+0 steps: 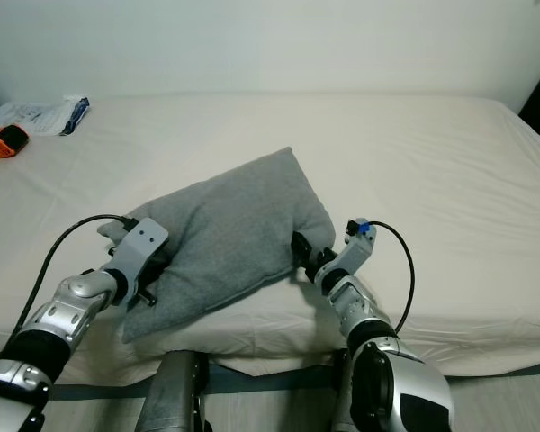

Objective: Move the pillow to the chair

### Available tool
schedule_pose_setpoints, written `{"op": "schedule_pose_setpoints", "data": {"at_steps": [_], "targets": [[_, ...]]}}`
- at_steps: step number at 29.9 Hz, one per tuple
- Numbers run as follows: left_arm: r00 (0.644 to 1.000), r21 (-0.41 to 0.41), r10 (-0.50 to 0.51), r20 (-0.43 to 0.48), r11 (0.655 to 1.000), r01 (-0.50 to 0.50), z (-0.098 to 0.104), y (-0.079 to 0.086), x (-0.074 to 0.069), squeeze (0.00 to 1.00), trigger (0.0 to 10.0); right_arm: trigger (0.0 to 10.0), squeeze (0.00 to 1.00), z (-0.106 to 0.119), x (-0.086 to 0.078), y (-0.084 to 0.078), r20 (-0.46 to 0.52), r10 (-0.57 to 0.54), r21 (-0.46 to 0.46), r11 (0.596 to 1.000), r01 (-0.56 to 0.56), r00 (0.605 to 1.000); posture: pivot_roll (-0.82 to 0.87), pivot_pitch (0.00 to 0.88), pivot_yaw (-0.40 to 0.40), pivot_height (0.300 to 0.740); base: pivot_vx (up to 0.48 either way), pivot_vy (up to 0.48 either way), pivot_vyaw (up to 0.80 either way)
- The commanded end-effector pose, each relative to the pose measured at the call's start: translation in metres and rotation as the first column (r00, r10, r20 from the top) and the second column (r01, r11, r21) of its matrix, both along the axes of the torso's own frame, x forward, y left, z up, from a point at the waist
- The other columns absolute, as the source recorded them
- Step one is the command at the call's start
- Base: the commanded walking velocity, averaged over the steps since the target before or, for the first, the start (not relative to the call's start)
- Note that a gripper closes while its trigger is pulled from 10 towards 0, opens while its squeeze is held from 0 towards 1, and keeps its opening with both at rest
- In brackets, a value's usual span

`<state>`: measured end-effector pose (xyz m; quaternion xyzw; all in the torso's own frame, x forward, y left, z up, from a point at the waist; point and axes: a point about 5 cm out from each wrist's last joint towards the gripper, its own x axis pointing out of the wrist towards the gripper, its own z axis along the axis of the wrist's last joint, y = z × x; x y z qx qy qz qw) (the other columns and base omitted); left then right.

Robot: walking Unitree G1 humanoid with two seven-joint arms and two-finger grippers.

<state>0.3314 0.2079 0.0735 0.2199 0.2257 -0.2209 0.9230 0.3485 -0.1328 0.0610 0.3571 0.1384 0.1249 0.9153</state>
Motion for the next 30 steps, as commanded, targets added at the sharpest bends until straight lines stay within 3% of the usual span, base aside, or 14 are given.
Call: {"op": "schedule_pose_setpoints", "data": {"at_steps": [1,3,4,5,8,10,14,16,25,26,27,28,29,30], "targets": [[0.997,-0.021,-0.077,-0.023,0.997,0.077,-0.011,-0.025,-0.004,0.00,0.0,6.3,0.00,0.012,0.007,0.016,0.054,0.039,-0.026,0.999,-0.038,0.998,0.17,0.144,-0.059,0.560,0.000,0.000,0.00],[0.997,-0.021,-0.077,-0.023,0.997,0.077,-0.011,-0.025,-0.004,0.00,0.0,6.3,0.00,0.012,0.007,0.016,0.054,0.039,-0.026,0.999,-0.038,0.998,0.17,0.144,-0.059,0.560,0.000,0.000,0.00],[0.997,-0.031,-0.077,-0.021,0.997,0.076,-0.011,-0.026,-0.004,0.00,0.0,0.0,0.00,0.013,0.008,0.011,0.063,0.019,-0.085,0.996,-0.014,0.998,0.17,0.142,-0.060,0.560,0.000,0.000,0.00],[0.998,-0.064,-0.062,-0.019,0.996,0.061,-0.012,-0.028,-0.005,0.00,0.0,0.0,0.00,0.015,0.010,0.005,0.074,-0.015,-0.153,0.988,0.026,0.997,0.17,0.138,-0.060,0.560,0.000,0.000,0.00],[0.999,-0.110,-0.038,-0.019,0.993,0.036,-0.011,-0.030,-0.005,0.00,0.0,0.0,0.00,0.016,0.011,-0.003,0.085,-0.060,-0.218,0.973,0.077,0.995,0.17,0.138,-0.060,0.560,0.000,0.000,0.00],[1.000,-0.181,0.000,-0.024,0.983,-0.005,-0.012,-0.031,-0.007,0.00,0.0,0.0,0.00,0.019,0.012,-0.013,0.113,-0.108,-0.288,0.948,0.136,0.988,0.17,0.127,-0.060,0.560,0.000,0.000,0.00],[0.999,-0.205,0.013,-0.031,0.979,-0.019,-0.013,-0.031,-0.008,0.00,0.0,0.0,0.00,0.020,0.012,-0.016,0.121,-0.124,-0.311,0.938,0.156,0.985,0.16,0.121,-0.060,0.560,0.000,0.000,0.00],[0.999,-0.232,0.027,-0.043,0.972,-0.037,-0.017,-0.031,-0.013,0.00,0.0,0.0,0.00,0.019,0.011,-0.020,0.140,-0.133,-0.367,0.913,0.176,0.981,0.16,0.116,-0.060,0.560,0.000,0.000,0.00],[0.996,-0.294,0.076,-0.053,0.952,-0.088,-0.021,-0.029,-0.018,0.00,0.0,0.0,0.00,0.020,0.009,-0.015,0.206,-0.079,-0.454,0.875,0.167,0.975,0.15,0.078,-0.063,0.560,0.000,0.000,0.00],[0.992,-0.345,0.116,-0.056,0.930,-0.128,-0.020,-0.028,-0.019,0.00,0.0,0.0,0.00,0.023,0.009,-0.014,0.235,-0.067,-0.471,0.865,0.174,0.970,0.15,0.053,-0.063,0.560,0.000,0.000,0.00],[0.992,-0.345,0.116,-0.056,0.930,-0.128,-0.020,-0.028,-0.019,0.00,0.0,0.0,0.00,0.023,0.009,-0.014,0.235,-0.067,-0.471,0.865,0.174,0.970,0.15,0.053,-0.063,0.560,0.000,0.000,0.00],[0.983,-0.421,0.174,-0.066,0.888,-0.185,-0.018,-0.028,-0.021,0.00,0.0,0.0,0.00,0.028,0.009,-0.012,0.278,-0.059,-0.484,0.854,0.193,0.959,0.14,0.040,-0.064,0.560,0.000,0.000,0.00],[0.983,-0.421,0.174,-0.066,0.888,-0.185,-0.018,-0.028,-0.021,0.00,0.0,0.0,0.00,0.028,0.009,-0.012,0.278,-0.059,-0.484,0.854,0.193,0.959,0.14,0.040,-0.064,0.560,0.000,0.000,0.00],[0.962,-0.517,0.264,-0.077,0.814,-0.265,-0.014,-0.028,-0.023,0.00,0.0,0.0,0.00,0.034,0.010,-0.010,0.331,-0.044,-0.495,0.842,0.213,0.942,0.13,0.025,-0.070,0.560,0.000,0.000,0.00]]}}
